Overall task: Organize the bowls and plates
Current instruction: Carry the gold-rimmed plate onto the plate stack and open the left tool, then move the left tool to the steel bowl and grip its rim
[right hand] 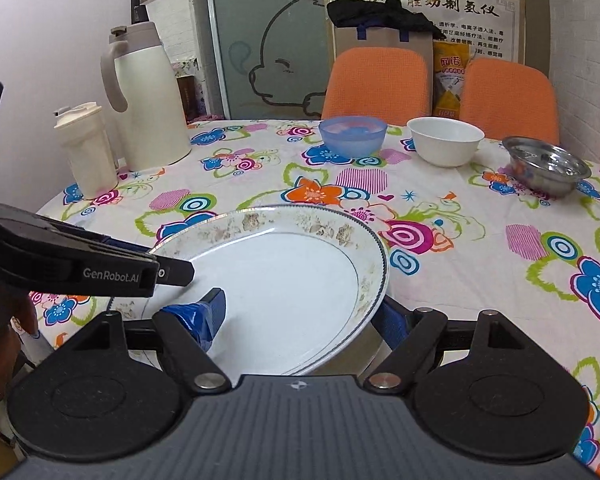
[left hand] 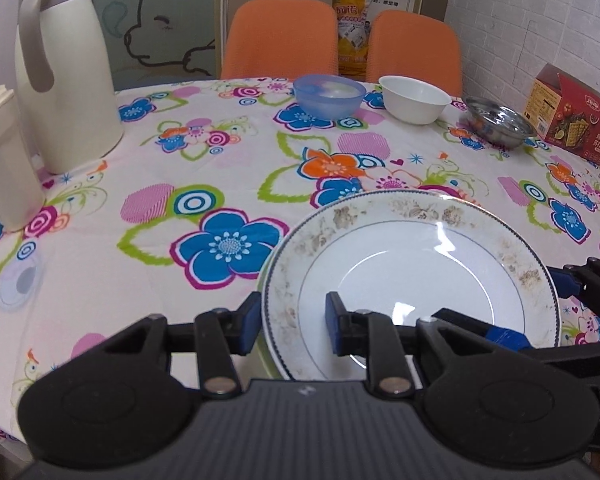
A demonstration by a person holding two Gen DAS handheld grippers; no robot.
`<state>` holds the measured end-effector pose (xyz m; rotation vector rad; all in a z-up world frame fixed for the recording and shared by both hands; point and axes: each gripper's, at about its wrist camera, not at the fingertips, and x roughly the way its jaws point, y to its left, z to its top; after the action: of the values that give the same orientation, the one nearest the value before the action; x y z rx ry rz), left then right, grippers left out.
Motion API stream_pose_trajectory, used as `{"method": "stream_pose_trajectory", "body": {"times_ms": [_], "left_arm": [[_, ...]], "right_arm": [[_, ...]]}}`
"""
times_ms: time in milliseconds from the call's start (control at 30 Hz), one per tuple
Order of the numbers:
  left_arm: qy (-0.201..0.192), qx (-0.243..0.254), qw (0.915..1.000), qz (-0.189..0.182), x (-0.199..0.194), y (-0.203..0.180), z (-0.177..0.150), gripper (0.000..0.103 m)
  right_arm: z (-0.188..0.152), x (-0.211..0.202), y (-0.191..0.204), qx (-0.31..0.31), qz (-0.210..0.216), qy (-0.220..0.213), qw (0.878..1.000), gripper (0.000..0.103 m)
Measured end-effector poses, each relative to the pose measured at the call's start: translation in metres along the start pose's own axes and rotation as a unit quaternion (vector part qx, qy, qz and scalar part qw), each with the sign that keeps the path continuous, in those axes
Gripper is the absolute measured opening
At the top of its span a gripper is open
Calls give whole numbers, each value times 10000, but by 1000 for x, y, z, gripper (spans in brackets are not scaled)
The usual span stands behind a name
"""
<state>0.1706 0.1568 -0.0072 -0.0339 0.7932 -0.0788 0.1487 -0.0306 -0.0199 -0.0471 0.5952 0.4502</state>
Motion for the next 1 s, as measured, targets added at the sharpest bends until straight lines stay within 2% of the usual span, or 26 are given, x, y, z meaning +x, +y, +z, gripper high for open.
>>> {"method": "stream_pose_trajectory", "body": {"times_ms": [33,67,267,367,433,567,833,933,1000], "left_arm": [[-54,0,10000,7,-2,0,0,39],[-153,-1,9999,15,-5,0,2,44],[-316,-46,9995,22,-12,0,10,48],[-277,-69,9996,34,-9,0,11,48],[-257,-104,9996,-12,-8,0,11,48],[-217,-181,9995,-100,-7,0,13,48],[-104,-78,9994,-335,-1,-16,23,54],[-15,-93,9987,-498,7,-25,32,56],[55,-119,9981,-606,15,-34,42,56]], "right_arm": [[1,-1,0,12,-26,-35,10000,66],[1,-1,0,-6,-56,-44,10000,67],[0,-2,2,-200,-205,28,9996,67],[-4,2,2,-424,-319,325,9981,66],[-5,-6,3,-514,-316,135,9981,66],[1,-13,-10,-116,-138,-32,9998,66],[3,-14,-66,731,-127,46,9972,66],[14,-20,-103,1015,-334,-86,9942,66],[26,-22,-131,1125,-615,-152,9916,66]]}}
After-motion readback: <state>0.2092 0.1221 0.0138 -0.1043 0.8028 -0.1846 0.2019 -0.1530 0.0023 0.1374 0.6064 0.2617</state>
